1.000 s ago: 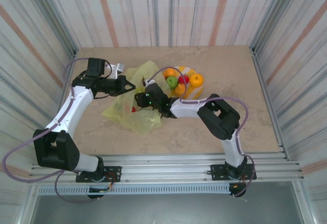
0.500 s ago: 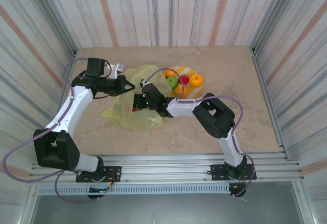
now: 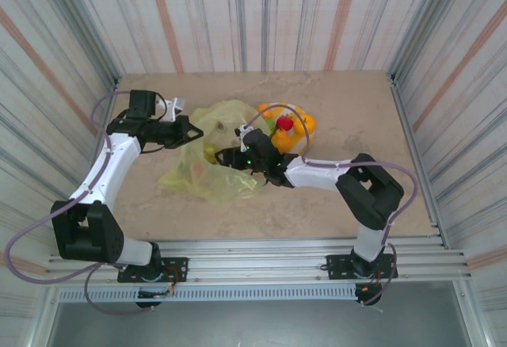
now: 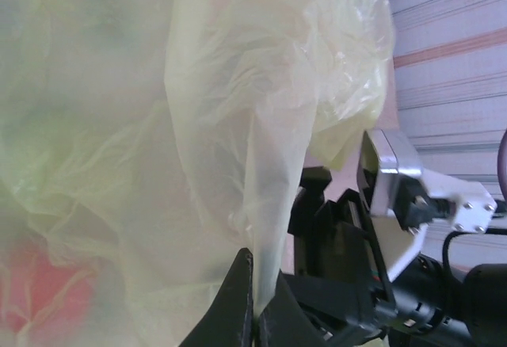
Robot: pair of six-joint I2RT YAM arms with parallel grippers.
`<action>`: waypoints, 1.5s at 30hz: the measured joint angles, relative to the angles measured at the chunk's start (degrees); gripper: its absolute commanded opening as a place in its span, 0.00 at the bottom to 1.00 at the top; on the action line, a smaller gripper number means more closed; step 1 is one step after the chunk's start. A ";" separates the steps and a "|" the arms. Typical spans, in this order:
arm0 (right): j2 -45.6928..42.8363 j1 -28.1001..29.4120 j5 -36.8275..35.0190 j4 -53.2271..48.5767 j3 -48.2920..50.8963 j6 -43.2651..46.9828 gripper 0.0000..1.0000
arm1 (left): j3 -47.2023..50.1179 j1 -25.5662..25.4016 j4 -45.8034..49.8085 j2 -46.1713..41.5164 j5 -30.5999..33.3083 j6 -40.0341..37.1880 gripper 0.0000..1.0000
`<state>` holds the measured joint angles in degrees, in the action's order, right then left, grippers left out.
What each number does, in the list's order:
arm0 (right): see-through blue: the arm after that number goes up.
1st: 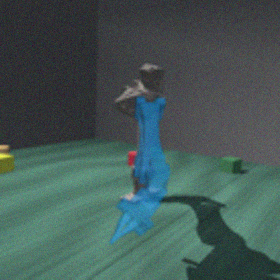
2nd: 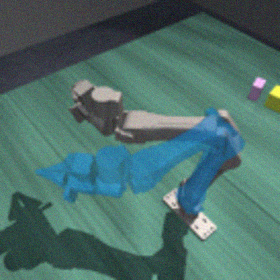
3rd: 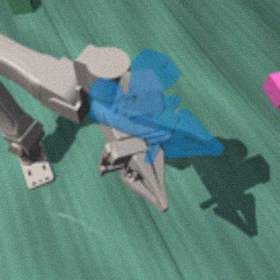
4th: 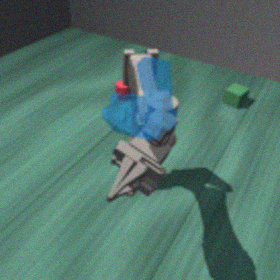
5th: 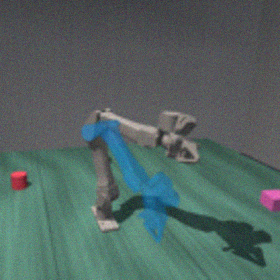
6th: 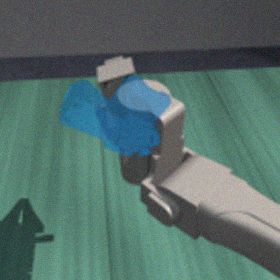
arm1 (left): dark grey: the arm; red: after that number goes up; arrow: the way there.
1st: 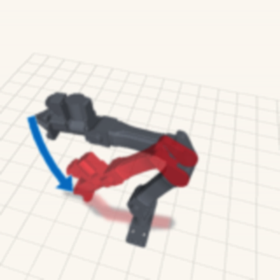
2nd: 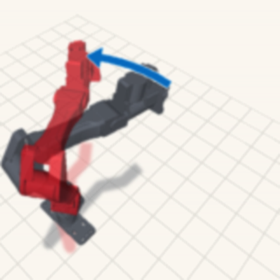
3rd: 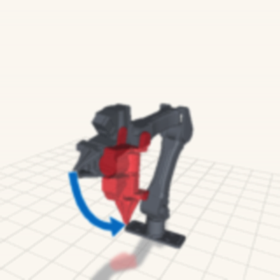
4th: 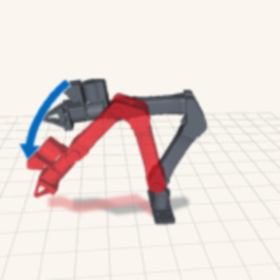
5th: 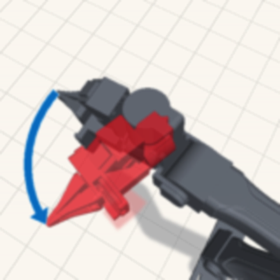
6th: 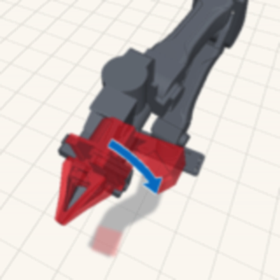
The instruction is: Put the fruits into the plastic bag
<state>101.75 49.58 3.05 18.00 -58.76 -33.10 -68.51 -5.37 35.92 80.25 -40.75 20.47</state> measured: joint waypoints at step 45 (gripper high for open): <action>-26.75 -12.39 -7.80 -16.81 9.60 3.30 0.89 | 4.46 1.18 -5.92 -2.60 5.79 -2.89 0.00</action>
<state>75.00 37.19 -4.75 1.19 -49.17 -29.80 -64.05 -4.19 30.00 77.65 -34.96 17.58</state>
